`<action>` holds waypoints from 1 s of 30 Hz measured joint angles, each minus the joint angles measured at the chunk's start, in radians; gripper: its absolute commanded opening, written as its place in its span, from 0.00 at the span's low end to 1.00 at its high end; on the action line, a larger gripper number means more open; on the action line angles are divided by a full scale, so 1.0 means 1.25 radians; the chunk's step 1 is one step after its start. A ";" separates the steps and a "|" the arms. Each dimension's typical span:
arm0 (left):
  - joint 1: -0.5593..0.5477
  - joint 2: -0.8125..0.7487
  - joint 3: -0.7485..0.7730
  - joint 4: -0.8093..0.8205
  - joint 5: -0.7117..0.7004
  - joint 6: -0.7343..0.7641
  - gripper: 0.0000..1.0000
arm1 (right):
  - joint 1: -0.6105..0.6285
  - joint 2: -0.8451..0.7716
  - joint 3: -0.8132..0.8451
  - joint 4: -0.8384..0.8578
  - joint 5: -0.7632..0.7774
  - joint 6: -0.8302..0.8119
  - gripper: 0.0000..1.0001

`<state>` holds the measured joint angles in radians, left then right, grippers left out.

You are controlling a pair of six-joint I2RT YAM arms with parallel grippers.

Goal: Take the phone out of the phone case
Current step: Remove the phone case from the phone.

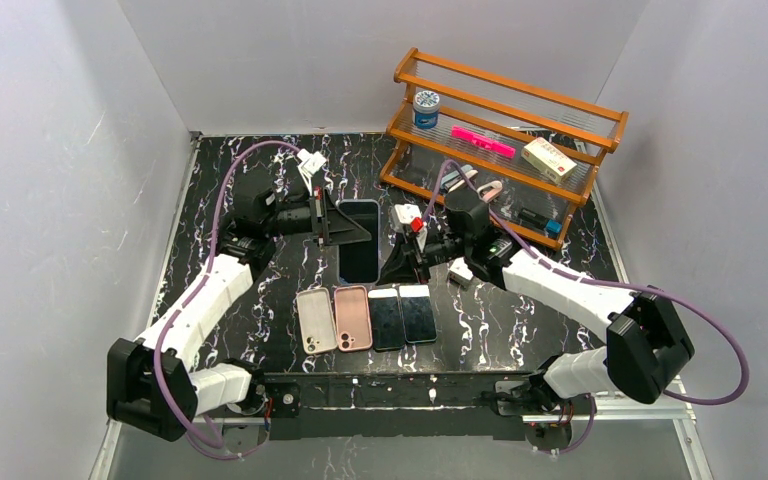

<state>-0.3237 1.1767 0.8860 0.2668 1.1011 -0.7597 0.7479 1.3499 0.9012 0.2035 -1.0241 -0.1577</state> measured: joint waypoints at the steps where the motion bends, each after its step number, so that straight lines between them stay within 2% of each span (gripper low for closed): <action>1: -0.004 0.000 0.000 0.005 -0.004 -0.012 0.00 | 0.004 0.000 0.002 -0.004 0.003 -0.020 0.01; 7: -0.052 -0.003 -0.002 0.032 -0.019 -0.054 0.00 | 0.012 0.000 0.020 -0.019 0.065 -0.089 0.03; 8: -0.056 -0.007 -0.002 0.024 -0.022 -0.047 0.00 | 0.012 0.000 0.021 -0.020 0.070 -0.093 0.08; 12: -0.058 -0.016 0.027 -0.081 -0.047 0.040 0.00 | 0.013 -0.012 0.017 -0.036 0.100 -0.111 0.41; 18: -0.058 -0.009 0.064 -0.141 -0.074 0.111 0.00 | 0.013 -0.107 -0.047 -0.052 0.127 -0.115 0.62; 24: -0.058 0.002 0.028 -0.067 -0.082 0.059 0.00 | 0.016 -0.173 -0.118 0.016 0.120 -0.038 0.65; 30: -0.058 0.003 -0.003 0.022 -0.078 -0.018 0.00 | 0.015 -0.143 -0.131 0.104 0.105 0.052 0.57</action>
<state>-0.3958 1.1805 0.8825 0.2943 1.0035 -0.7822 0.7666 1.1713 0.7376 0.3336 -0.8928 -0.0929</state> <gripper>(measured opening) 0.101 0.607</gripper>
